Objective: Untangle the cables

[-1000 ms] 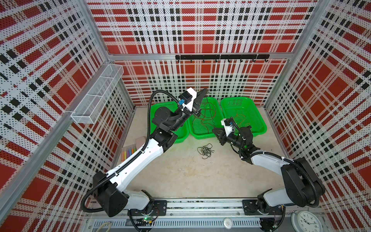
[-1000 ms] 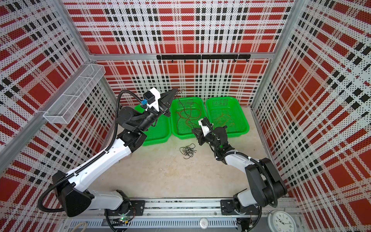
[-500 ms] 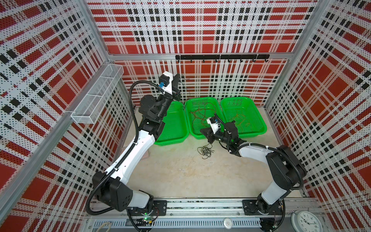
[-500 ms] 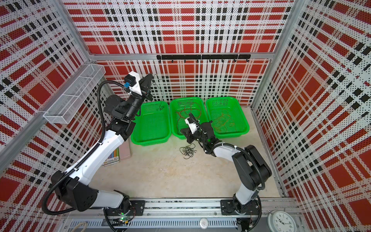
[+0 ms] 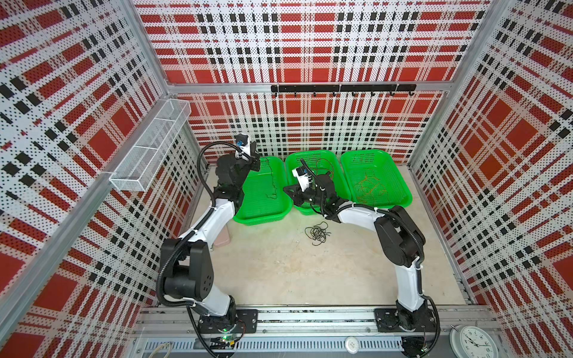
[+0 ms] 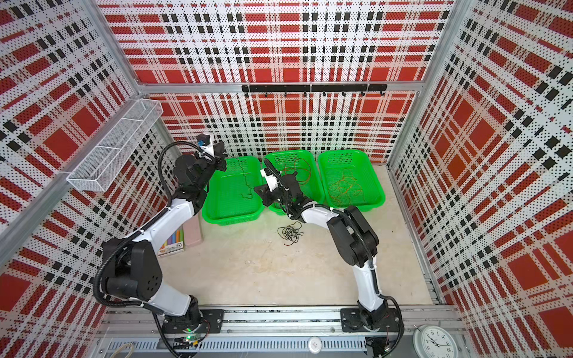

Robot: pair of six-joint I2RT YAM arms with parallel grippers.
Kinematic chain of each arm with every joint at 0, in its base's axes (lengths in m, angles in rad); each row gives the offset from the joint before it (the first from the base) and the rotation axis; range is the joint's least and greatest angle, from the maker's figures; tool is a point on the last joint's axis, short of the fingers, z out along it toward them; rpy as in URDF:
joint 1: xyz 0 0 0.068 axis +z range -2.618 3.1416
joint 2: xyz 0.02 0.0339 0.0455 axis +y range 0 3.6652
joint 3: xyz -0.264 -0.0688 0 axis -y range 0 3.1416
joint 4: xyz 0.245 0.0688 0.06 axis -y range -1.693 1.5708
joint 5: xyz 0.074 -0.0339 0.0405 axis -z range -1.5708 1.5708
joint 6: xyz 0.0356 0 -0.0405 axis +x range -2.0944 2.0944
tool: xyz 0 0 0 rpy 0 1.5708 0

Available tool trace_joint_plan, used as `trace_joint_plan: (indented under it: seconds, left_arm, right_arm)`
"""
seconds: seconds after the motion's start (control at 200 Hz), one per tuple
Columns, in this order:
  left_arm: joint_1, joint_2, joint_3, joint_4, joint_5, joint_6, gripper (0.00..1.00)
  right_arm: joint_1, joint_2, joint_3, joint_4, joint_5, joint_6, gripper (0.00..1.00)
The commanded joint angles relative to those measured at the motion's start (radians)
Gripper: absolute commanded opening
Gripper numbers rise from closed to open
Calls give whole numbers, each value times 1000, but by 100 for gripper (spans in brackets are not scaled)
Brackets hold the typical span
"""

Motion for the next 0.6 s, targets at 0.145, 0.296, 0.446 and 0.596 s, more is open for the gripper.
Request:
trace_joint_plan:
  seconds: [0.145,0.296,0.446,0.596]
  left_arm:
    - [-17,118,-53,60,-32,-17,0]
    - [-26,132,-101,69,-103,-34,43]
    - [-42,36,-210,149,-174,-8,81]
    - [-76,-69,-286,160,-307,51,98]
  right_arm:
    - [-22,-259,-198,-54,149,-97,22]
    - [-62,-431,-340,-198,223,-127,30]
    - [-66,-572,-493,-345,299,-134,35]
    - [-70,-628,-593,-447,313,-67,39]
